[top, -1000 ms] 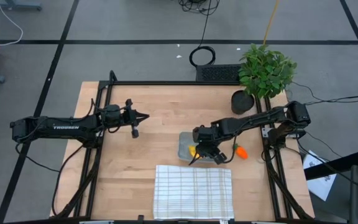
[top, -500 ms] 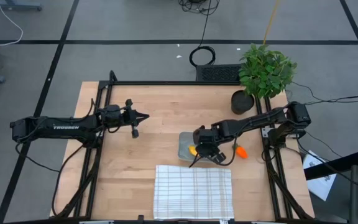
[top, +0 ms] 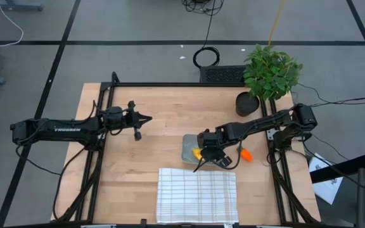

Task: Pick and placing Produce into tupperware
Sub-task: Put the yellow banana into the gray bin

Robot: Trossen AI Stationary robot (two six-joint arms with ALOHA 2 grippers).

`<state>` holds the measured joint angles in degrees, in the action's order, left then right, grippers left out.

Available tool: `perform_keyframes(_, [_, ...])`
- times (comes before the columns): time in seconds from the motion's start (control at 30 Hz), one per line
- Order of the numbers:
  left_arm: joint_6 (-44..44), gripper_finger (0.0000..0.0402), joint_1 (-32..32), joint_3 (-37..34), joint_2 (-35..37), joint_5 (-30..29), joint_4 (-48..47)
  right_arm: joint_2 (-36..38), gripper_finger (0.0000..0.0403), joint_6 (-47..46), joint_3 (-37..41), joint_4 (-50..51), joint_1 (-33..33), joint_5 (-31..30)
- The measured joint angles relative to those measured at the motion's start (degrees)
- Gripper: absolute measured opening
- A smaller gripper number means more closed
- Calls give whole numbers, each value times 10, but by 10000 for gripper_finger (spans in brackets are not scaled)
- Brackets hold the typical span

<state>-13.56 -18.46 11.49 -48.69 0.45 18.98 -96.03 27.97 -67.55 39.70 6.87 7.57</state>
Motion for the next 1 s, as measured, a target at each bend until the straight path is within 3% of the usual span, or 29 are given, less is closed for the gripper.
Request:
perform_keyframes(0.37, [1, 26, 0, 0, 0, 0, -8, 0, 137, 35, 0, -2, 0, 2])
perform_keyframes(0.7, [1, 26, 0, 0, 0, 0, -12, -3, 137, 11, 0, -14, 0, 2])
perform_keyframes(1.0, [1, 26, 0, 0, 0, 0, -12, -3, 137, 9, 42, -69, 0, 17])
